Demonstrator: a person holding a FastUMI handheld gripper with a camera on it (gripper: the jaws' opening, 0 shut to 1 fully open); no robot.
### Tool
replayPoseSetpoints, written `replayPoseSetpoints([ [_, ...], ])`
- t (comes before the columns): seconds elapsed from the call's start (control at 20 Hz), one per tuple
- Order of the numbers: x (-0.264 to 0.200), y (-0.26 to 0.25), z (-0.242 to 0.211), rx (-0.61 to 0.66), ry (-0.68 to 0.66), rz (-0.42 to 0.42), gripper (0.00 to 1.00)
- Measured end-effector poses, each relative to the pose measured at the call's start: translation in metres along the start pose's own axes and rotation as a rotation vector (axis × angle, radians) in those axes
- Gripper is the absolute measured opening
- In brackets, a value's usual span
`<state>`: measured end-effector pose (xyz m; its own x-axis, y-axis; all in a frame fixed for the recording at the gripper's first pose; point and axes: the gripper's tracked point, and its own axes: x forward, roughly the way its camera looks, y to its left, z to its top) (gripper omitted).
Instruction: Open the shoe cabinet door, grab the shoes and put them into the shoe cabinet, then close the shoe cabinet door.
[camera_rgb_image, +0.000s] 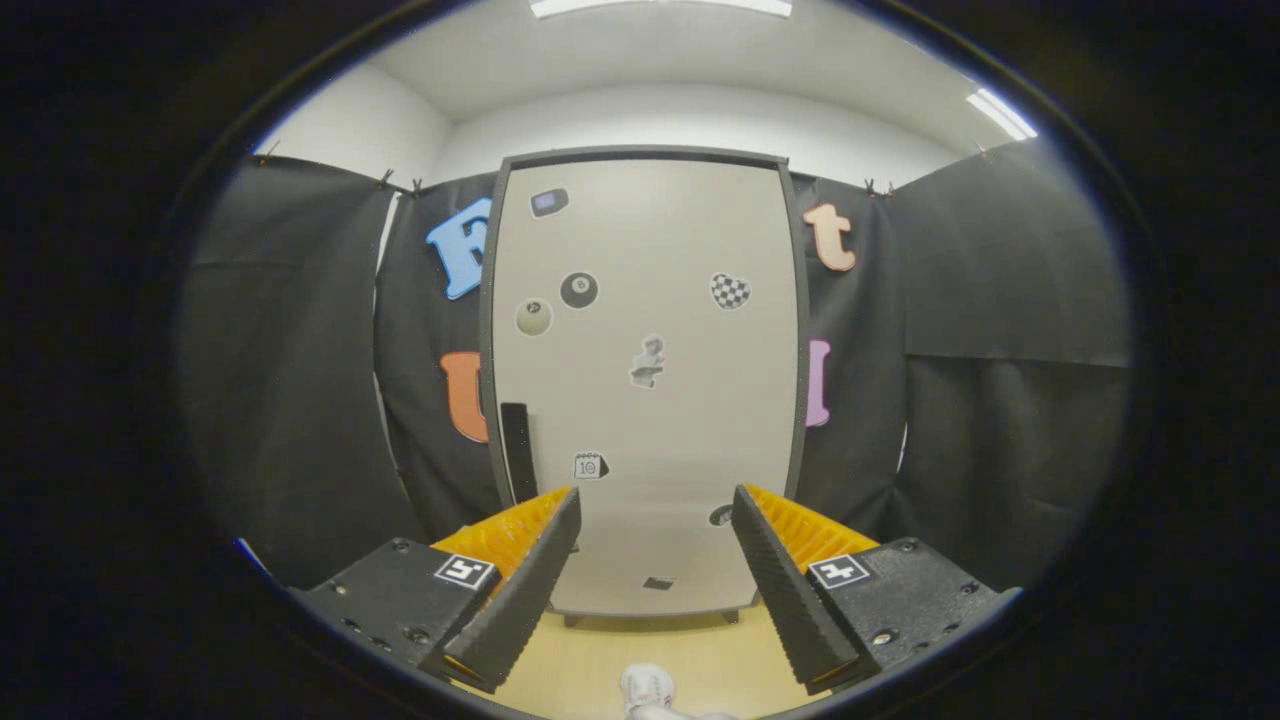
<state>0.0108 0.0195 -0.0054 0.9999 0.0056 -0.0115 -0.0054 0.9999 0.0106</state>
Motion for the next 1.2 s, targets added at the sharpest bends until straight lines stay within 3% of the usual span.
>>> replayPoseSetpoints([
  [0.3, 0.038, 0.042, -0.022, 0.014, 0.042, 0.064, 0.99],
  [0.85, 0.154, 0.134, -0.045, 0.029, 0.105, 0.183, 0.97],
  [1.0, 0.181, 0.143, -0.048, 0.043, 0.127, 0.184, 0.92],
  [1.2, 0.198, 0.149, -0.042, 0.046, 0.112, 0.179, 0.77],
])
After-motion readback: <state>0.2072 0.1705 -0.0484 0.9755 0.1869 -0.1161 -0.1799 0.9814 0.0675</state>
